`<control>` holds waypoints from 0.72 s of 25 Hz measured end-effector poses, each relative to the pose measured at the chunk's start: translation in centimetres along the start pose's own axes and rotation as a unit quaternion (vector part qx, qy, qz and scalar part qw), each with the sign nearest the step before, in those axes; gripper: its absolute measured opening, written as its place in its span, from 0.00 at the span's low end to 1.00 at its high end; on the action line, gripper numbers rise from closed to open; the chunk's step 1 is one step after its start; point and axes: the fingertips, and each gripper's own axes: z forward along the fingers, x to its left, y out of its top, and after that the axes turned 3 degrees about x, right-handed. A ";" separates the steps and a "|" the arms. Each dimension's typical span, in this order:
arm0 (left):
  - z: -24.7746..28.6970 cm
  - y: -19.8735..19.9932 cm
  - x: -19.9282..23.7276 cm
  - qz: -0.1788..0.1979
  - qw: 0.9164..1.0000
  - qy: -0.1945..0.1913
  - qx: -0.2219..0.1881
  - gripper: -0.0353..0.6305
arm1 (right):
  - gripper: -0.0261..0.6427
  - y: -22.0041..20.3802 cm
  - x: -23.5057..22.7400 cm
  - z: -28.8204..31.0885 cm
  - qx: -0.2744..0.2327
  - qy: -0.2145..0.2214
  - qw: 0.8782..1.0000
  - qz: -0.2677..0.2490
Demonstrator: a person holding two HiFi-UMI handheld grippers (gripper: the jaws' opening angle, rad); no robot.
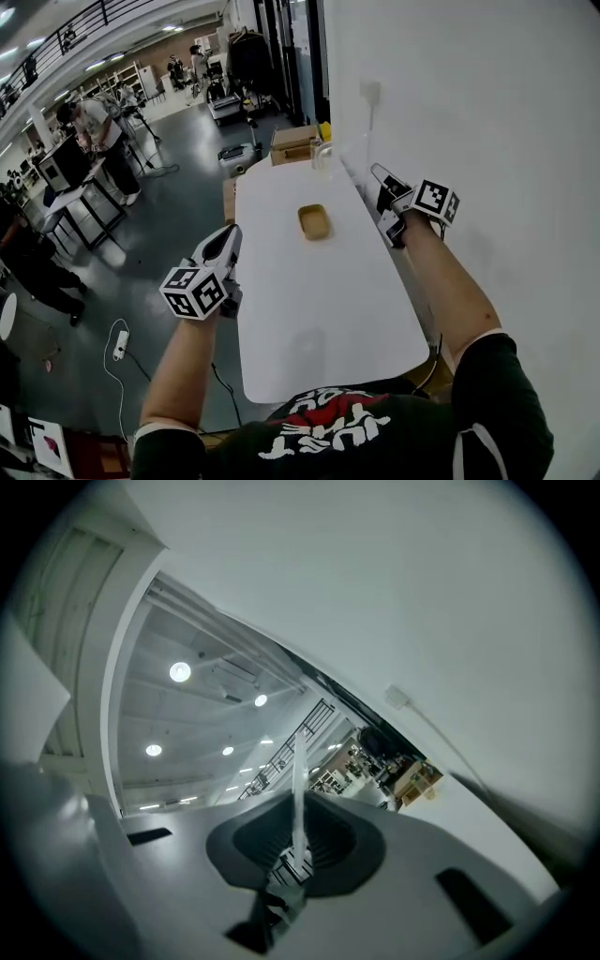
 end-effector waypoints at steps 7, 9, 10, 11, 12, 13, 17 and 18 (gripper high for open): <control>0.1 1.9 -7.4 0.016 0.999 0.020 -0.021 0.05 | 0.09 4.8 1.2 -4.5 0.000 0.028 0.999 -0.045; 0.3 2.1 -8.6 0.010 0.999 0.027 -0.028 0.05 | 0.09 5.9 1.6 -5.4 -0.002 0.038 0.998 -0.053; 0.6 2.2 -9.2 0.007 0.999 0.029 -0.029 0.05 | 0.09 6.5 1.8 -5.7 -0.004 0.043 0.997 -0.058; 0.8 2.4 -9.6 0.005 0.999 0.030 -0.030 0.05 | 0.09 7.1 2.1 -6.0 -0.007 0.049 0.997 -0.062; 1.0 2.5 -10.0 0.004 0.999 0.030 -0.031 0.05 | 0.09 7.5 2.5 -6.2 -0.011 0.055 0.996 -0.065; 1.0 2.7 -10.2 0.003 0.999 0.029 -0.031 0.05 | 0.09 7.8 3.0 -6.5 -0.015 0.062 0.996 -0.067; 0.6 3.7 -10.9 0.001 0.999 0.023 -0.037 0.05 | 0.09 8.3 4.9 -7.2 -0.031 0.078 0.993 -0.081; 0.5 4.0 -11.0 0.003 0.999 0.021 -0.038 0.05 | 0.09 8.4 5.2 -7.3 -0.035 0.079 0.992 -0.089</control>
